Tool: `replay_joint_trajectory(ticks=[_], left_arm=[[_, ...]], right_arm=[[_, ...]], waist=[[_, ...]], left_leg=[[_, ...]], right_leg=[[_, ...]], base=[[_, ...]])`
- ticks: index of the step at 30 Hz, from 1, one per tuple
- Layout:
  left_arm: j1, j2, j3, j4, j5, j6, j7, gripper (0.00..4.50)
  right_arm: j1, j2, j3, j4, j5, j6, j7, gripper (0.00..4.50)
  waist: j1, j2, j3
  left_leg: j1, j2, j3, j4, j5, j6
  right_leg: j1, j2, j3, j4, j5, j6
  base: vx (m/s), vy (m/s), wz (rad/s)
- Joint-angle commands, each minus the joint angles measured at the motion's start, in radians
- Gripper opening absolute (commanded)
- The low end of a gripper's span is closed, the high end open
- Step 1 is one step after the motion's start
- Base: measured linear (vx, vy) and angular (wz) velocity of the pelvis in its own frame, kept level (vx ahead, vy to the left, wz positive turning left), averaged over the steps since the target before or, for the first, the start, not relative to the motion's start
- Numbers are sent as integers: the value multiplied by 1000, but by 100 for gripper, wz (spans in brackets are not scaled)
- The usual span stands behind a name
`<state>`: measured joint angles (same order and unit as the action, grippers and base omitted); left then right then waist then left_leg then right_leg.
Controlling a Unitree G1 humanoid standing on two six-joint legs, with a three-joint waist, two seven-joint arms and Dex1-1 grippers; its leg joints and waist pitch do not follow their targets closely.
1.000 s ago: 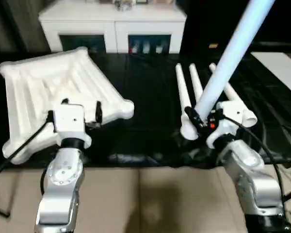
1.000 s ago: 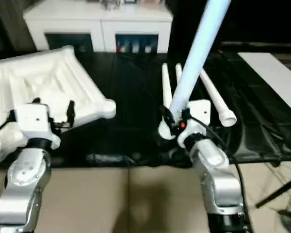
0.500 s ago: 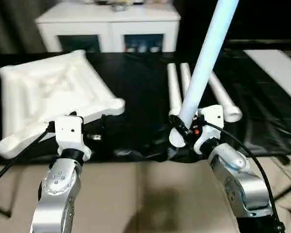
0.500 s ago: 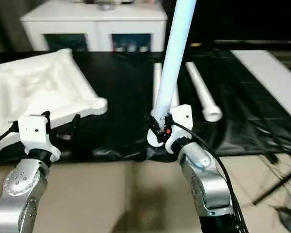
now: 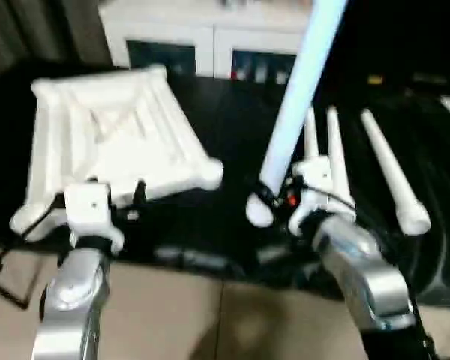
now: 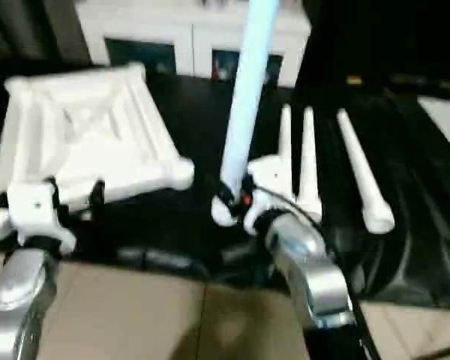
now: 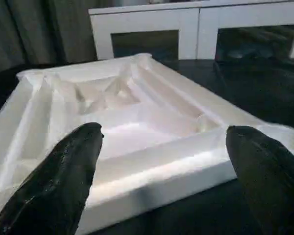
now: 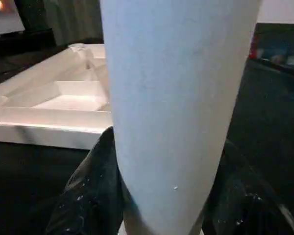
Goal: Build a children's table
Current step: Pick table leg
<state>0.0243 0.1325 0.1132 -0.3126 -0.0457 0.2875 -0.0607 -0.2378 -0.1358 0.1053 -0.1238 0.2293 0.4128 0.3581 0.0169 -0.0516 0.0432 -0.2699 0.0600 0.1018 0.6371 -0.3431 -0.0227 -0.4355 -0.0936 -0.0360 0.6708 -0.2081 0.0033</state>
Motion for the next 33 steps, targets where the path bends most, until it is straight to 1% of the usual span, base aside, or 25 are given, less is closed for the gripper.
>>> replay_joint_trajectory(ticks=[1, 2, 3, 4, 5, 6, 7, 8, 9, 10, 11, 12, 13, 14, 15, 16, 17, 18, 20, 21, 24, 25, 26, 29, 33], left_arm=[[-8, -4, -16, -18, -1, 8, 0, 446], [-8, -3, -17, -20, -2, 10, -1, 446], [-9, 0, -18, -22, -2, 14, -3, 446], [-9, 3, -19, -23, 0, 16, -5, 446], [-10, 4, -19, -22, 0, 15, -7, 446], [-10, 4, -19, -22, 0, 15, -8, 446], [-11, 9, -19, -23, 2, 17, -14, 446], [-13, 15, -19, -21, -1, 13, -22, 446], [-13, 15, -19, -21, -1, 13, -22, 446], [-16, 20, -19, -18, -2, 14, -28, 446], [-25, 31, -17, -7, -9, 13, -43, 446], [-29, 34, -17, -2, -12, 12, -50, 446], [-32, 39, -16, 3, -15, 8, -58, 446], [-42, 50, -8, 21, -54, 8, -97, 446], [-43, 51, -7, 23, -59, 8, -101, 446], [-49, 62, -8, 32, -81, 8, -131, 446], [-54, 82, -14, 41, -116, -8, -194, 446], [-61, 99, -18, 42, -183, -9, -286, 446], [-79, 134, -36, 54, -231, 12, -389, 446], [-93, 166, -60, 72, -237, 27, -452, 446], [-195, 233, -126, 218, -175, 13, -571, 446], [-227, 230, -126, 261, -170, 11, -582, 446], [-279, 235, -132, 338, -165, -1, -618, 446], [-355, 276, -174, 461, -172, -7, -737, 430], [-461, 314, -216, 626, -165, -16, -846, 400]], right_arm=[[6, -8, -24, -3, 3, -3, -2, 183], [7, -5, -23, -3, 3, -3, -2, 183], [7, -5, -22, -4, 2, -3, -1, 183], [7, -4, -21, -4, 1, -3, 2, 183], [8, -1, -22, -5, 5, -4, 7, 183], [8, -1, -23, -5, 6, -4, 7, 183], [10, -5, -22, -7, 12, -4, 12, 183], [13, -14, -17, -12, 17, -5, 26, 183], [13, -14, -17, -12, 17, -5, 26, 183], [15, -20, -16, -16, 19, -4, 33, 183], [17, -29, -20, -27, 32, -1, 48, 183], [17, -31, -23, -30, 36, -1, 53, 183], [16, -33, -26, -31, 36, -3, 54, 183], [11, -29, -37, -30, 38, -3, 50, 183], [10, -29, -39, -30, 38, -2, 50, 183], [6, -28, -44, -27, 39, -3, 50, 183], [3, -30, -45, -25, 35, -8, 49, 183], [-1, -30, -47, -22, 33, -12, 47, 183], [-9, -33, -49, -13, 32, -16, 47, 183], [-15, -36, -50, -4, 31, -20, 48, 183], [-51, -41, -75, 31, 55, -21, 55, 183], [-58, -46, -80, 35, 61, -17, 63, 183], [-69, -56, -88, 44, 68, -10, 75, 183], [-87, -74, -93, 60, 70, -2, 102, 183], [-103, -86, -92, 73, 74, 0, 124, 183]], waist=[[53, -23, -58], [63, -12, -48], [64, -7, -46], [74, 15, -43], [76, 27, -36], [77, 37, -32], [69, 72, -29], [40, 129, -24], [15, 129, -38], [28, 125, -53], [18, 129, -46], [18, 125, -42], [14, 114, -34], [9, 102, -33], [8, 77, -38], [28, 17, -47], [52, 33, -40], [62, 22, -66], [47, 64, -75], [45, 72, -76], [35, 74, -63], [39, 67, -56], [39, 72, -49], [34, 80, -42], [33, 79, -48]], left_leg=[[-51, -16, 19, 68, -53, 214], [-90, 18, -14, 111, -2, 124], [-107, 26, -22, 121, 22, 87], [-133, 60, -41, 134, 57, 26], [-141, 91, -50, 112, 93, -6], [-137, 106, -49, 75, 119, -7], [-109, 121, -34, -36, 141, 14], [-47, 166, -80, -115, -76, 24], [1, 219, -126, -139, -198, 44], [41, 244, -148, -136, -310, 102], [35, 222, -135, -134, -296, 163], [32, 212, -126, -135, -277, 194], [22, 200, -100, -147, -268, 238], [18, 178, -79, -140, -212, 265], [11, 157, -57, -119, -170, 267], [-77, 86, -10, -59, -105, 225], [-88, 66, -3, -7, -52, 180], [-125, 88, -33, -25, 250, 86], [-100, 92, -25, -39, 461, 52], [-85, 96, -19, -35, 477, 28], [-79, 105, -16, -56, 300, 7], [-78, 117, -13, -65, 181, 3], [-74, 127, -9, -76, 87, 3], [-65, 143, 6, -96, -77, -28], [-72, 146, 20, -95, -37, -40]], right_leg=[[169, -142, 187, -169, -282, -175], [193, -147, 191, -165, -362, -303], [204, -147, 186, -161, -327, -344], [218, -171, 183, -163, -214, -438], [205, -155, 139, -171, -157, -470], [193, -132, 107, -172, -176, -451], [176, -43, 29, -167, -292, -348], [119, 61, -38, -76, -313, -203], [69, 66, -32, 9, -276, -152], [40, 42, -26, 54, -201, -68], [18, 37, -31, 64, -134, -17], [14, 36, -36, 65, -107, -7], [12, 32, -40, 57, -54, -3], [9, 12, -27, 15, 12, -17], [18, -8, -7, -31, 63, -35], [112, -77, 82, -119, 27, -55], [139, -149, 137, -149, -60, -97], [172, -125, 118, -79, 296, -143], [117, -29, 64, -34, 639, -173], [105, -7, 53, -38, 606, -196], [101, -11, 54, -61, 344, -237], [104, -23, 59, -73, 211, -259], [103, -32, 62, -82, 102, -277], [94, -37, 59, -99, -111, -257], [95, -44, 64, -99, -68, -241]], base=[[173, -70, 20], [173, -70, 20], [170, -42, 12], [141, -5, 4], [141, -5, 4], [123, 41, 1], [134, 93, 3], [134, 93, 3], [139, 131, 2], [130, 97, 6], [130, 97, 6], [124, 63, 8], [57, 27, 1], [108, 29, -3], [105, -22, -1], [131, -68, 5], [80, -70, 9], [80, -76, 0], [88, -56, -2], [52, -35, 10], [0, 0, 0], [-53, 10, 9], [-53, 10, 9], [-55, 10, 7], [-13, 3, 1]])
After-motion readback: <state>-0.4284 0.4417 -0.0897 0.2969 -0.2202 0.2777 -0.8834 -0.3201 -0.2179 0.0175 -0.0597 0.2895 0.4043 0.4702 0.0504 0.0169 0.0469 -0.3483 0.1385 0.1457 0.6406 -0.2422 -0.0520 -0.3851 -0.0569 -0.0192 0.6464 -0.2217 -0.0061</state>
